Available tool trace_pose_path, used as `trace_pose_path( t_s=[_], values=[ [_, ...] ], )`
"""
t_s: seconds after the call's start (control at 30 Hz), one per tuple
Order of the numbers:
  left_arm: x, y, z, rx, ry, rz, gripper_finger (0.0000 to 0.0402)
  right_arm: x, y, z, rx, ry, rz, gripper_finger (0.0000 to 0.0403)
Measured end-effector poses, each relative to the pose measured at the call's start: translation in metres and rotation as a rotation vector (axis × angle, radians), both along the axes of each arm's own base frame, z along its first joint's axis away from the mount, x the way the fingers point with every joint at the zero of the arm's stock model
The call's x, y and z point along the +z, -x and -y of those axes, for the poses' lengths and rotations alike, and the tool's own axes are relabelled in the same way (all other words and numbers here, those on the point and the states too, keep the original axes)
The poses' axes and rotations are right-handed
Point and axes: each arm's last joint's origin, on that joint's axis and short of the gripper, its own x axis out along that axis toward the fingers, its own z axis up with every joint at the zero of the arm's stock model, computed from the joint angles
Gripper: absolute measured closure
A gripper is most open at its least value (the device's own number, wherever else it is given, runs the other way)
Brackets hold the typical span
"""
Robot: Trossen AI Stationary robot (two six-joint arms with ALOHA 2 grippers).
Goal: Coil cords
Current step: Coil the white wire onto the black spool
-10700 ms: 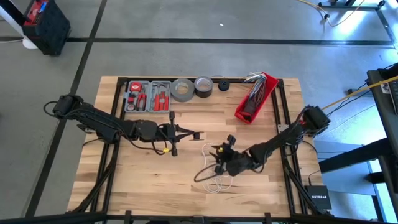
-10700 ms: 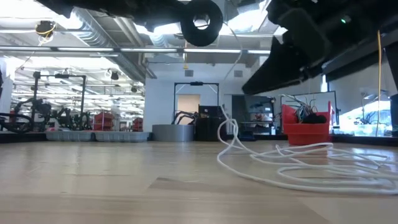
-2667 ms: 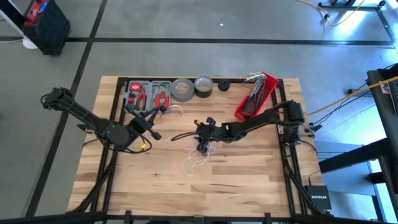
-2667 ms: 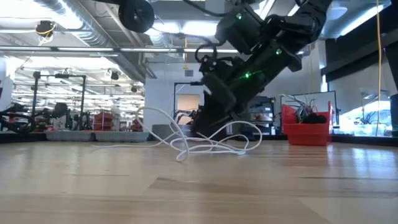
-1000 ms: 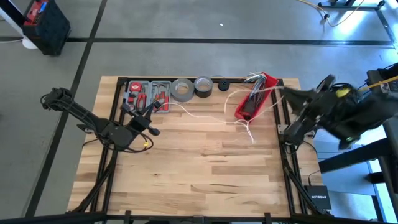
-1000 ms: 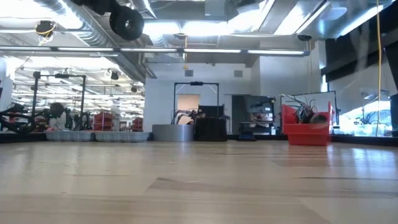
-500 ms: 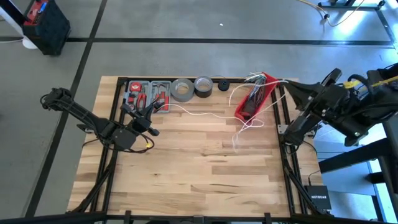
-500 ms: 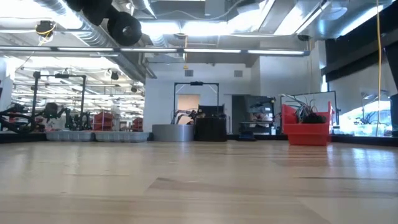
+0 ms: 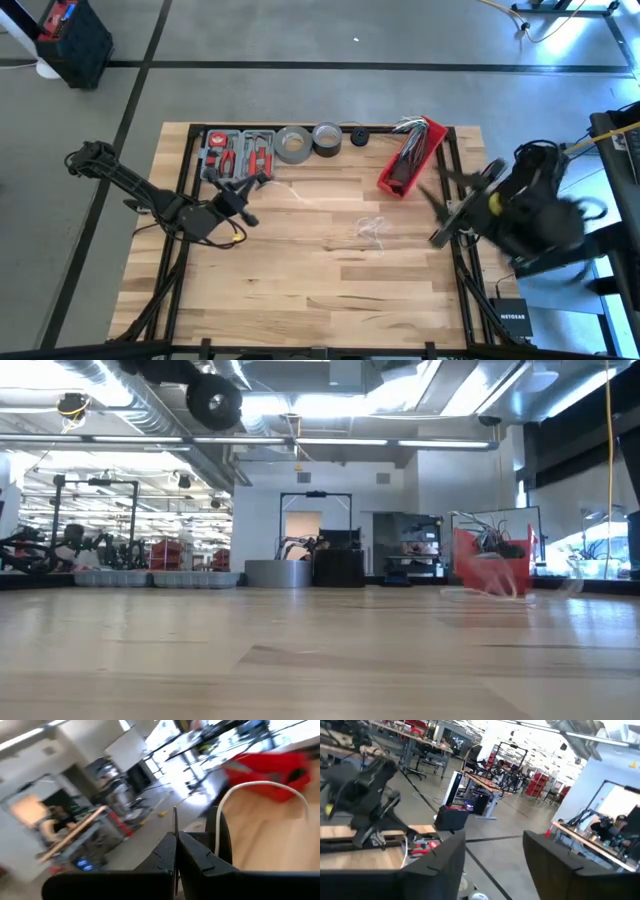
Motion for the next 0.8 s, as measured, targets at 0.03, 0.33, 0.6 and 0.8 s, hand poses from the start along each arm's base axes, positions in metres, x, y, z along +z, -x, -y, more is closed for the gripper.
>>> trace_pose_path(
  t_s=[0.03, 0.33, 0.6, 0.8],
  values=[
    [0.0, -0.001, 0.001, -0.027, 0.01, 0.004, 0.04, -0.01, -0.003, -0.004, 0.007, 0.015, -0.011, 0.0196],
    [0.006, -0.006, 0.006, -0.232, 0.057, 0.039, 0.04, -0.111, -0.042, -0.013, 0.165, -0.032, -0.049, 0.0202],
    [0.007, -0.007, 0.007, -0.308, 0.072, 0.039, 0.04, -0.198, -0.125, 0.023, 0.187, -0.15, -0.176, 0.0205],
    [0.007, -0.007, 0.007, -0.309, 0.094, 0.058, 0.04, -0.242, -0.181, 0.04, 0.31, -0.214, -0.176, 0.0205]
  ],
)
